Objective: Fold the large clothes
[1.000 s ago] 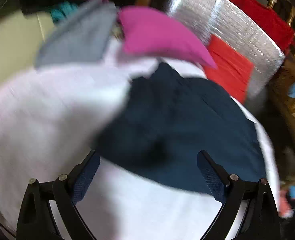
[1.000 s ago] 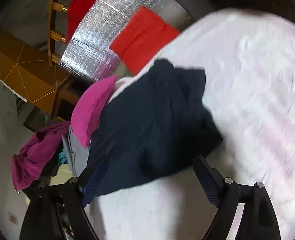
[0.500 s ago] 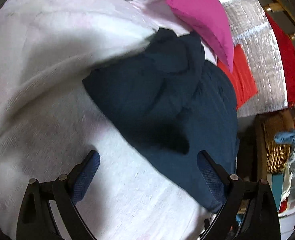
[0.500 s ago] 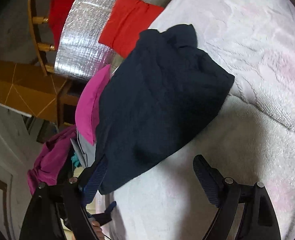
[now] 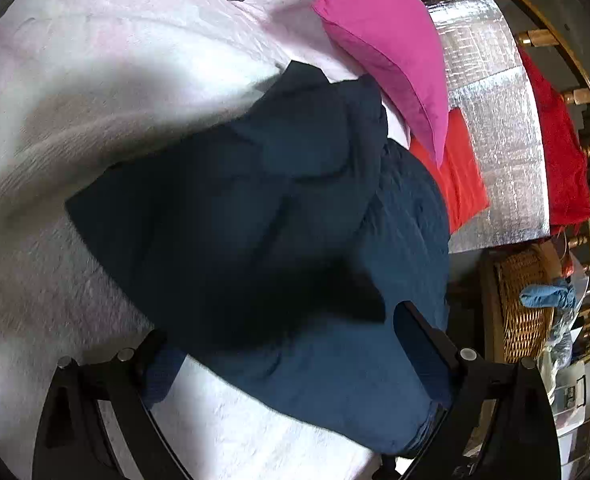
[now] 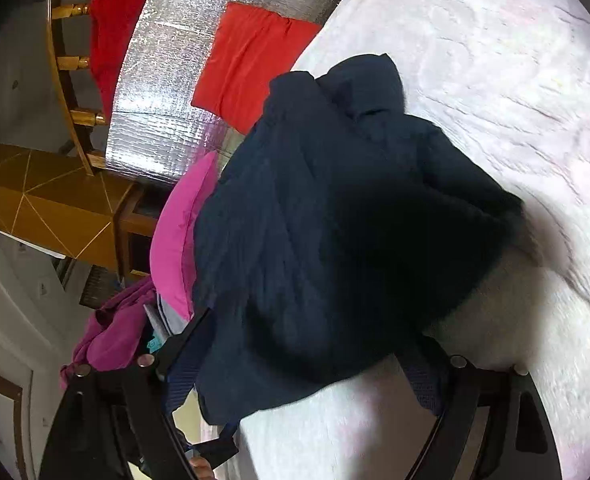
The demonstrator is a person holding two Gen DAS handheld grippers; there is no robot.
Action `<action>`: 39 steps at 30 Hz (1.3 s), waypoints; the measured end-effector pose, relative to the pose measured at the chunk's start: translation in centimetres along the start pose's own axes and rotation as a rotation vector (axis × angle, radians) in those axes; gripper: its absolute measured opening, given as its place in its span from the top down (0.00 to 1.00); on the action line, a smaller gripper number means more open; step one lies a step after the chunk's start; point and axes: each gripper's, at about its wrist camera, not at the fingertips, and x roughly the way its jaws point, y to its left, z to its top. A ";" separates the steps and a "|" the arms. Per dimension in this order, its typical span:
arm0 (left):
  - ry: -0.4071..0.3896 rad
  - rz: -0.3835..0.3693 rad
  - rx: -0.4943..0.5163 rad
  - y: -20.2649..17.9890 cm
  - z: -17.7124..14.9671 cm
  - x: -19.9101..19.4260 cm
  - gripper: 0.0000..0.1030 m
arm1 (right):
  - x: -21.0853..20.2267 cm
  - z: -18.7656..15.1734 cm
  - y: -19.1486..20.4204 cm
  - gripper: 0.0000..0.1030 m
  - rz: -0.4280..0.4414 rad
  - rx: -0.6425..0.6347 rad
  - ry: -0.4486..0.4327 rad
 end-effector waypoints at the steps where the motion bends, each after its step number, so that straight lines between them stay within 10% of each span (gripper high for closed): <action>1: -0.003 -0.003 -0.001 0.2 0.0 -0.2 0.06 | 0.2 0.1 0.1 0.13 0.000 0.005 -0.012; 13: -0.072 -0.003 -0.001 0.1 0.7 0.2 0.17 | 2.7 1.8 1.4 0.11 -0.089 0.061 -0.172; 20: -0.090 -0.016 -0.021 1.3 0.9 -0.2 0.46 | 2.9 2.4 0.7 0.51 -0.134 0.048 -0.165; 39: -0.081 -0.019 0.063 1.3 -0.3 -3.4 0.74 | -1.1 0.9 2.1 0.69 -0.157 -0.087 -0.138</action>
